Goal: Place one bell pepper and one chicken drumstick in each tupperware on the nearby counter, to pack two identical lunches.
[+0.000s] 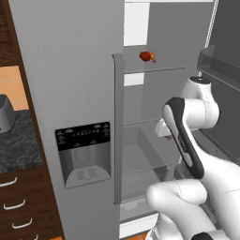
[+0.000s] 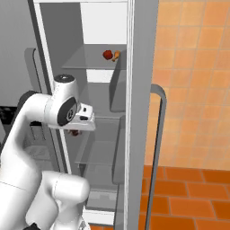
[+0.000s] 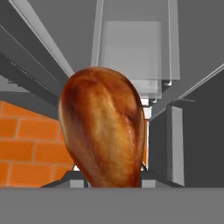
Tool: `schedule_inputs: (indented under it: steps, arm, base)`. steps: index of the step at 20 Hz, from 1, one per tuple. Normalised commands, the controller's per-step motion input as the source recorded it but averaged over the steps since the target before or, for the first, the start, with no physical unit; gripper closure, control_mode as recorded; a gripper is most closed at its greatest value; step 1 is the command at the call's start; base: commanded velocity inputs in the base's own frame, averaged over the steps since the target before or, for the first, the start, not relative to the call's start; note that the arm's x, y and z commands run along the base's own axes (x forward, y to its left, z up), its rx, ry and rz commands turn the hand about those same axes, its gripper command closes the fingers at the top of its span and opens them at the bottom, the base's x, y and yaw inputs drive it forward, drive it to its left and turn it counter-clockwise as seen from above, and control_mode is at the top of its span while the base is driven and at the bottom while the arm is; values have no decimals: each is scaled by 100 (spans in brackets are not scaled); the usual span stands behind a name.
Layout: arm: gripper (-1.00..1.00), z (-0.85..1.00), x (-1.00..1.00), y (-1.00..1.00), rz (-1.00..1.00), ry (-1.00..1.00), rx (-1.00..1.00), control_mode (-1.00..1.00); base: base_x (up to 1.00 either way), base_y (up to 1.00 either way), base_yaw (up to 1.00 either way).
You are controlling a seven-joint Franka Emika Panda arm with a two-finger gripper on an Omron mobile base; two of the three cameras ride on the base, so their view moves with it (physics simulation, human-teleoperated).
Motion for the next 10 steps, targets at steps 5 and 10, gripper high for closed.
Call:
schedule_inputs:
  steps: [5,10]
  arm:
    - [100,-29,-80,3,-3,1,0,-100]
    - [100,0,0,0,0,0,0,100]
  base:
    - [0,0,0]
    - [-100,18,0]
